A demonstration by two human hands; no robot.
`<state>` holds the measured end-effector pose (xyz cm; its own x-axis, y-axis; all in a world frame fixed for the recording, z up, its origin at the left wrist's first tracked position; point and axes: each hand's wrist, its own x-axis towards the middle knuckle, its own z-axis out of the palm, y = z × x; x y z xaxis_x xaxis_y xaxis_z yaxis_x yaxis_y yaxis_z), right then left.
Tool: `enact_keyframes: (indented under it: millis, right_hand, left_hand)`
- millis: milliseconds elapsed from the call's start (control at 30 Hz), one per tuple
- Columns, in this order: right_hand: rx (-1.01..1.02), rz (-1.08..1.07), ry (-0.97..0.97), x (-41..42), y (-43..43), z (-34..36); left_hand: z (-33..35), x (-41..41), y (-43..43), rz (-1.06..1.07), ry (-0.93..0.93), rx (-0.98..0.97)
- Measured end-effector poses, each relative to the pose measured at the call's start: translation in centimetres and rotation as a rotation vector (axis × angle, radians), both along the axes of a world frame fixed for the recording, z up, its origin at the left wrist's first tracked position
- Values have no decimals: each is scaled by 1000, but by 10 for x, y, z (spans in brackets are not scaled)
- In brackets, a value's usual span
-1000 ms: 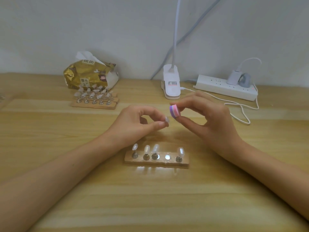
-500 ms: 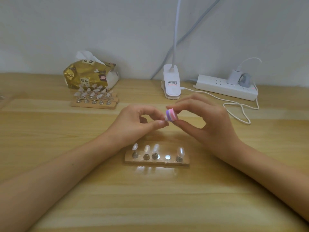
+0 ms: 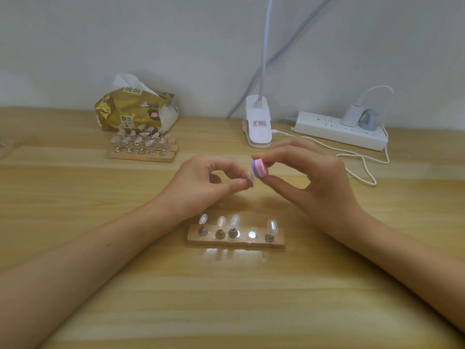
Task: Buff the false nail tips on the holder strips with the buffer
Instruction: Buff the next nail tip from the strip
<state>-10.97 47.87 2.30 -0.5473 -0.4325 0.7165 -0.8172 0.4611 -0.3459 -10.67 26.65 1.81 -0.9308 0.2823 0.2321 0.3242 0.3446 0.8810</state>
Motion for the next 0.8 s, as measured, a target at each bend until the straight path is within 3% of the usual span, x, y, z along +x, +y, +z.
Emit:
enact_keyframes:
  millis: [167, 267, 400, 500, 633, 800]
  right_hand:
    - [14, -16, -112, -3, 4, -2]
    - [13, 21, 1, -1, -1, -1]
    - [52, 3, -70, -3, 4, -1]
    - [37, 17, 35, -2, 2, -1]
    - [47, -9, -69, -4, 3, -2]
    - [60, 32, -40, -2, 0, 0]
  left_hand:
    - [1, 0, 0, 0, 0, 11]
    - [0, 0, 0, -1, 7, -2]
    - [0, 0, 0, 16, -8, 16]
    - [0, 0, 0, 4, 8, 0]
    - [0, 0, 0, -8, 17, 4]
    - [0, -1, 0, -33, 45, -4]
